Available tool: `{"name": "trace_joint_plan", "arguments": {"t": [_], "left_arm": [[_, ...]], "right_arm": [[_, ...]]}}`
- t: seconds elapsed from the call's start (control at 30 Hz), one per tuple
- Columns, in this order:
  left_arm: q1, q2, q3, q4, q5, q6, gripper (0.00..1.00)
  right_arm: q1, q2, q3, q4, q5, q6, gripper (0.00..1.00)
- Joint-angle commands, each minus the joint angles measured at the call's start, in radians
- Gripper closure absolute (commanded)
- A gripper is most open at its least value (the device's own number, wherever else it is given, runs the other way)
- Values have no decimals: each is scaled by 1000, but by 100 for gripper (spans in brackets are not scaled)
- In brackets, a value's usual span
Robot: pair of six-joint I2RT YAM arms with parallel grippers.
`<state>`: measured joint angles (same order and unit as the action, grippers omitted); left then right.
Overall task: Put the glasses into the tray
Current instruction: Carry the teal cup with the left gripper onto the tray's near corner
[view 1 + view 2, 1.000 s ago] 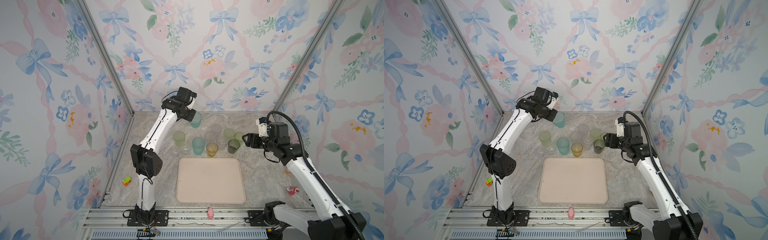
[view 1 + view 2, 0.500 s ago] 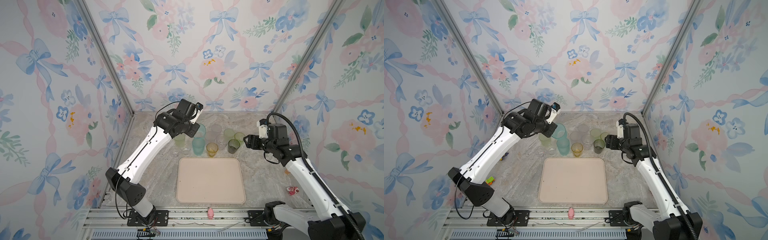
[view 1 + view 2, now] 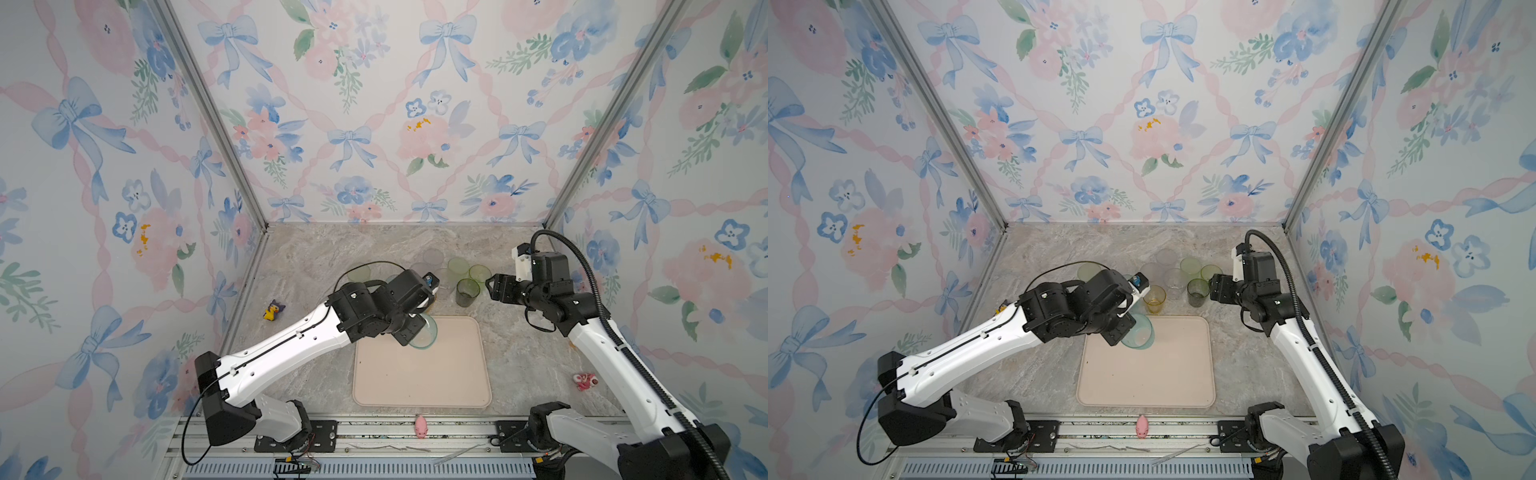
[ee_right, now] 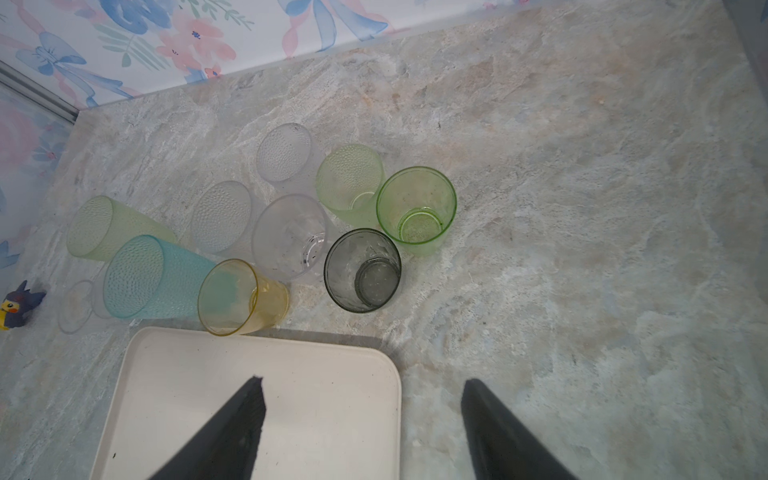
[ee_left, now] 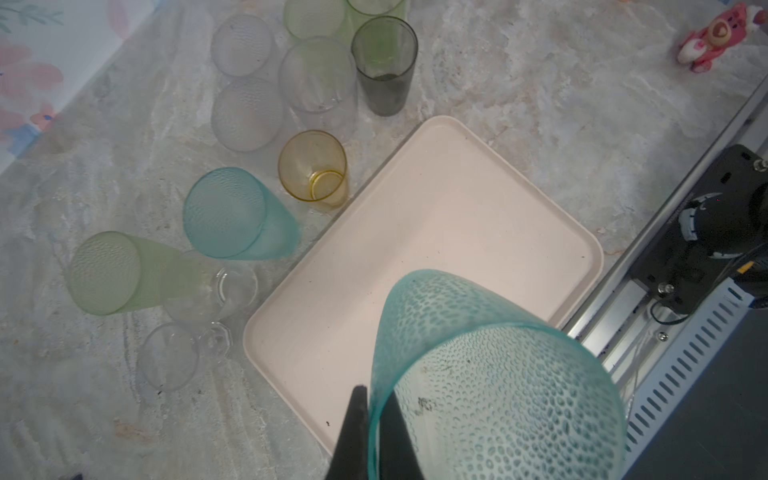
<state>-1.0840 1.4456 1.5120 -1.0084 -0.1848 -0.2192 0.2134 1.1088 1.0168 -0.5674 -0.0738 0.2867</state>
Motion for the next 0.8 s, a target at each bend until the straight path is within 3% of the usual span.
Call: {"name": "trace_joint_plan", "arguments": {"t": [0.0,0.27,0.77], "left_arm": [[-56,76,43,31,1,-35,97],[-157,272,141,93,56,27,98],[-192,458,204,170,205,66,99]], "right_arm": [[12,23,-6,9,24,20,23],[14,28,-6,12,40,18,23],[-38,7,-18,12,26,11,23]]}}
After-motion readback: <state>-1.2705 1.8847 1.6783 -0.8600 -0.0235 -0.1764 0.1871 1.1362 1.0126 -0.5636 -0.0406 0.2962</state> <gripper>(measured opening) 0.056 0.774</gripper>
